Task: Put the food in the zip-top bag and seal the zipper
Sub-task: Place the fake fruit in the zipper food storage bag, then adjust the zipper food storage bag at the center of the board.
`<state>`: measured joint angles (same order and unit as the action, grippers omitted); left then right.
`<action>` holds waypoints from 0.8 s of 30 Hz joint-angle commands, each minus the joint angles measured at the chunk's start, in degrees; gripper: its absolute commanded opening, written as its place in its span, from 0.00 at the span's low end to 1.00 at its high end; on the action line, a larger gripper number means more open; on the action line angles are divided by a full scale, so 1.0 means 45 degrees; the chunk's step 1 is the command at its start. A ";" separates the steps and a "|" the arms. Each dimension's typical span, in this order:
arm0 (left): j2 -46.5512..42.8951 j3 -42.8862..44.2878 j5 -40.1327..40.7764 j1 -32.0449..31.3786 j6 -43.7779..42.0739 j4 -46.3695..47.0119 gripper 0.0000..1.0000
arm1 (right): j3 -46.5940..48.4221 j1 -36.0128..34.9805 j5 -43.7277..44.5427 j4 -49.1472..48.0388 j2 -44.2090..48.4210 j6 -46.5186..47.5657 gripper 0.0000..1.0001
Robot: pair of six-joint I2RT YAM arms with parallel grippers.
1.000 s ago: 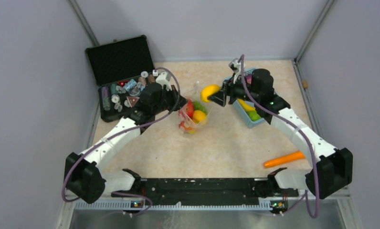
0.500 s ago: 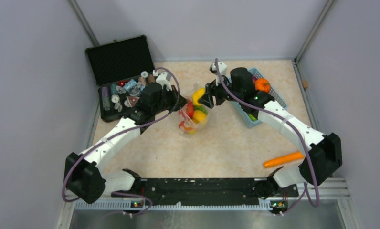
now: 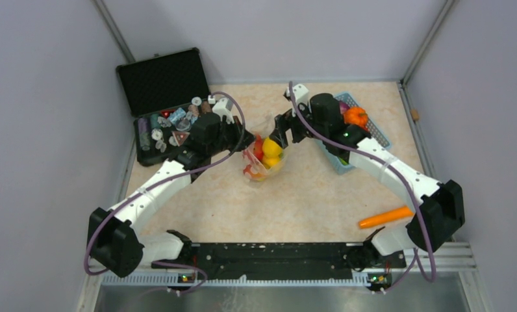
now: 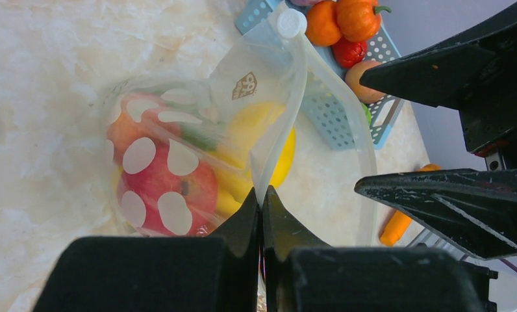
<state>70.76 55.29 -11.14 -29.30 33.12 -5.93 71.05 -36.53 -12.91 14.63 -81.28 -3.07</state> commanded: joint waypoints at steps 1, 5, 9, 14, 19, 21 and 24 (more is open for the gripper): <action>-0.0256 0.0117 -0.0134 0.0045 0.0091 0.0734 0.00 | -0.0264 -0.0143 0.1254 -0.1471 0.1114 -0.0625 0.83; -0.0315 0.0097 -0.0065 0.0035 0.0081 0.0731 0.00 | -0.0950 -0.0124 0.3096 -0.2190 0.1730 -0.1371 0.82; -0.0385 0.0087 -0.0008 0.0029 0.0061 0.0687 0.00 | -0.0611 -0.0124 0.2925 -0.0962 0.1147 -0.1329 0.71; -0.0355 0.0030 -0.0097 0.0037 0.0133 0.0787 0.00 | -0.0091 -0.0126 0.2445 -0.0174 0.0339 -0.1169 0.60; -0.0354 -0.0011 -0.0141 0.0038 0.0155 0.0849 0.00 | 0.0112 -0.0126 0.1268 -0.0477 -0.0260 -0.1222 0.53; -0.0363 0.0016 -0.0195 0.0034 0.0159 0.0844 0.00 | 0.0223 -0.0124 0.1143 -0.0597 -0.0550 -0.1227 0.49; -0.0354 0.0034 -0.0273 0.0029 0.0156 0.0853 0.00 | 0.0491 -0.0124 0.1566 -0.0548 -0.1030 -0.1205 0.44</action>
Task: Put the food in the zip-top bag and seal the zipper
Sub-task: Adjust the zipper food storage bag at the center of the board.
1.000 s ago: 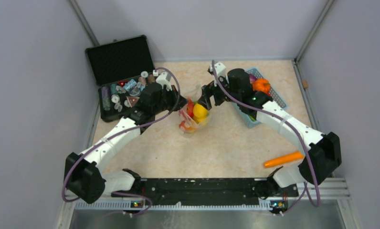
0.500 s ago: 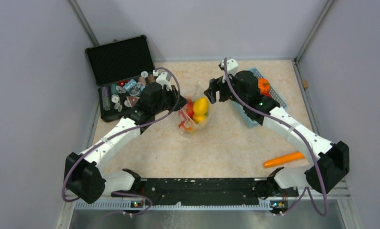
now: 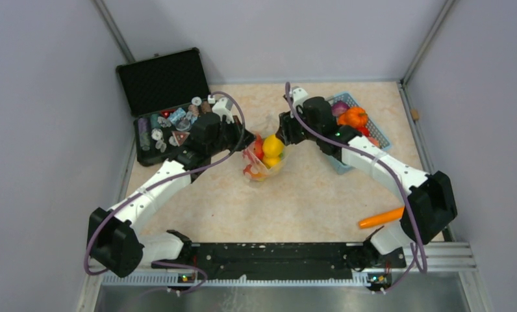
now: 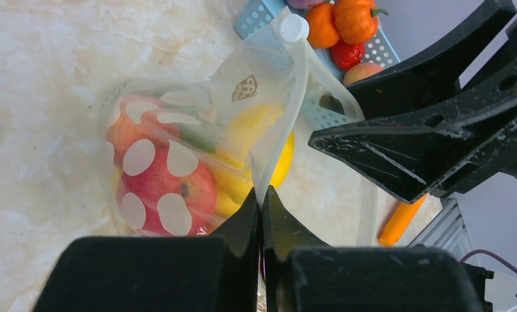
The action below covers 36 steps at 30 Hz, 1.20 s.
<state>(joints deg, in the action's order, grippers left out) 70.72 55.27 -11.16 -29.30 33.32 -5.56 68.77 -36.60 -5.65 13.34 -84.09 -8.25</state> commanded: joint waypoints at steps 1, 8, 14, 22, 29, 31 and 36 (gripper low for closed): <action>-0.0334 0.0043 -0.0315 0.0037 0.0110 0.0770 0.00 | 0.1078 -0.0109 -0.0016 -0.0274 -0.0542 -0.0002 0.40; -0.0035 0.0221 -0.1142 0.0035 0.0266 0.1112 0.00 | 0.1342 -0.0109 0.0065 -0.0949 -0.0761 -0.0473 0.00; 0.0928 0.0416 -0.4003 -0.0057 0.1881 0.3951 0.12 | 0.0101 -0.0110 0.0035 -0.3823 0.0195 -0.2167 0.00; 0.1130 0.1385 -0.2653 -0.0123 0.0299 0.1821 0.65 | -0.0209 -0.0010 -0.0406 -0.4541 0.0181 -0.2741 0.00; -0.0849 0.0344 -0.0303 -0.0110 -0.0818 0.1577 0.81 | -0.0528 0.1178 -0.2127 -0.4757 0.0128 -0.2745 0.00; -0.1273 0.0074 0.0479 -0.0110 -0.1087 0.1420 0.85 | -0.0584 0.1495 -0.2784 -0.4808 0.0144 -0.2658 0.00; -0.2129 -0.0360 0.1967 -0.0045 -0.1520 0.0992 0.91 | -0.0499 0.1641 -0.4111 -0.4751 0.0101 -0.1854 0.00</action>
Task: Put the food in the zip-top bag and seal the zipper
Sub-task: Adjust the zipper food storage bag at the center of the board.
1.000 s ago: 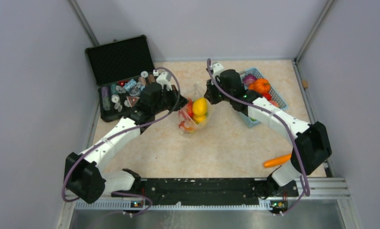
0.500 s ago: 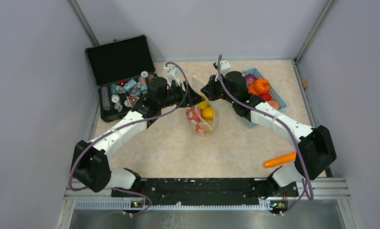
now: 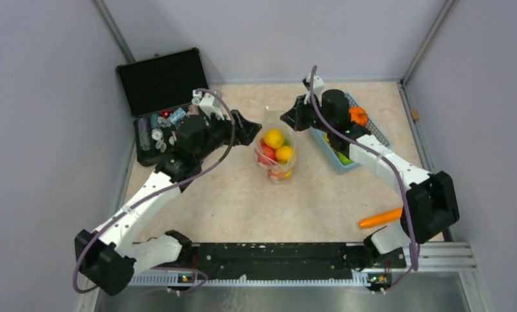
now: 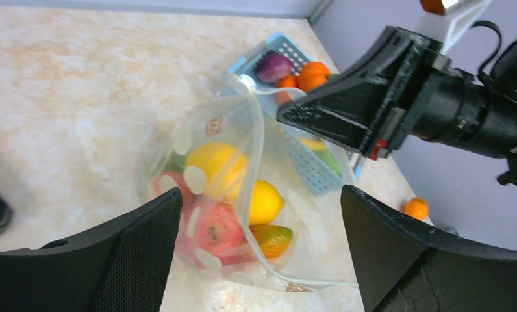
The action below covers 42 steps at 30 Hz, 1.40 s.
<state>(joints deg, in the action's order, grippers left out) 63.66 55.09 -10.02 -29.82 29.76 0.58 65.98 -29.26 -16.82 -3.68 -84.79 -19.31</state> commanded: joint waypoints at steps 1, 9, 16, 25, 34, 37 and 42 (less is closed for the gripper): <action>-0.0612 -0.0310 0.1911 0.0093 -0.0799 -0.0560 0.92 | 0.0165 -0.0009 -0.1916 -0.0841 0.0241 0.0937 0.00; -0.1045 -0.0294 0.3060 0.0520 -0.1378 -0.1523 0.95 | 0.0202 0.0133 -0.4359 0.0299 0.0733 0.4081 0.00; -0.1745 -0.0898 0.3258 0.1692 -0.1178 -0.1575 0.99 | -0.0569 0.0207 -0.8092 -0.0585 0.2184 0.3909 0.00; -0.2185 -0.1266 0.1287 0.2553 -0.1690 -0.1447 0.99 | -0.0621 0.0792 -1.0043 0.0329 0.3033 0.5160 0.00; -0.2334 -0.3209 -0.4318 0.2565 -0.2360 0.2139 0.94 | 0.0627 0.1451 -1.1064 0.2090 -0.0858 0.5940 0.00; -0.1285 -0.3435 -0.6102 0.2508 -0.1917 0.3388 0.91 | 0.1401 0.1788 -1.2227 0.2337 -0.2209 0.5734 0.00; 0.0021 -0.3648 -0.6152 0.2367 -0.2611 0.4088 0.91 | 0.2066 0.1855 -1.1903 0.2709 -0.2842 0.5855 0.00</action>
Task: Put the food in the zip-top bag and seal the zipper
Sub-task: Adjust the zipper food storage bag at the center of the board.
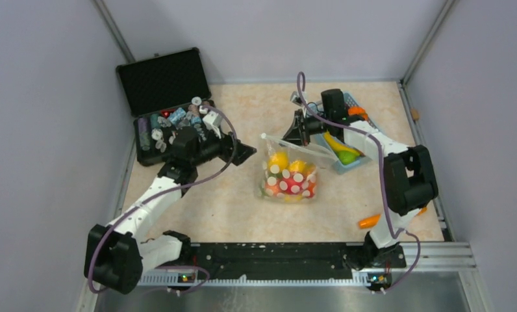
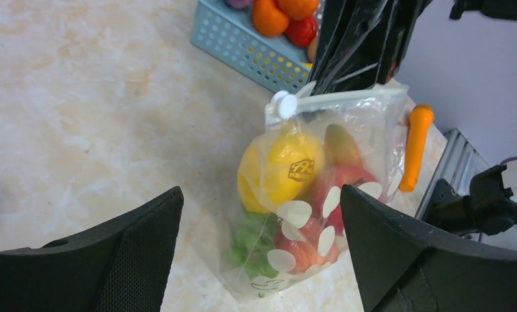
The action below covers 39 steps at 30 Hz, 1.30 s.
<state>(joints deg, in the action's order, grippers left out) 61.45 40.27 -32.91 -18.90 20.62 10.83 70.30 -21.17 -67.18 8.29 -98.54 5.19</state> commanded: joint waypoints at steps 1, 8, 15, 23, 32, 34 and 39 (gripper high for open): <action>0.0491 -0.0629 -0.0883 -0.0071 -0.0677 0.2276 0.92 | 0.1177 0.0063 -0.0547 0.0302 0.0232 0.0622 0.00; 0.0028 -0.2781 0.0349 -0.0069 -0.0842 0.6542 0.97 | 0.1169 0.0074 0.0144 0.1053 0.0333 0.1074 0.00; 0.1155 -0.3162 -0.0907 -0.0078 -0.1207 0.8220 0.97 | 0.0246 0.0065 0.0258 -0.0028 0.1805 0.0366 0.00; 0.3188 -0.3818 -0.2499 -0.0078 0.0237 1.2864 0.87 | -0.0117 0.0071 0.0672 -0.0228 0.2411 -0.0020 0.00; 0.6073 -0.4085 -0.2623 -0.0252 0.1416 1.8211 0.78 | -0.0255 0.0067 0.1001 -0.0237 0.2240 -0.0133 0.00; 0.6183 -0.4127 -0.2595 -0.0242 0.0882 1.8218 0.82 | -0.0226 0.0056 0.1046 -0.0229 0.2178 -0.0192 0.00; 0.6369 -0.3471 -0.3258 -0.0253 0.0490 1.8218 0.87 | -0.0236 0.0050 0.0969 -0.0371 0.2152 -0.0293 0.00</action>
<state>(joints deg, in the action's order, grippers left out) 89.52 22.31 -44.31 -19.84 24.36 83.72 68.95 -20.84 -61.95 9.39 -89.30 4.19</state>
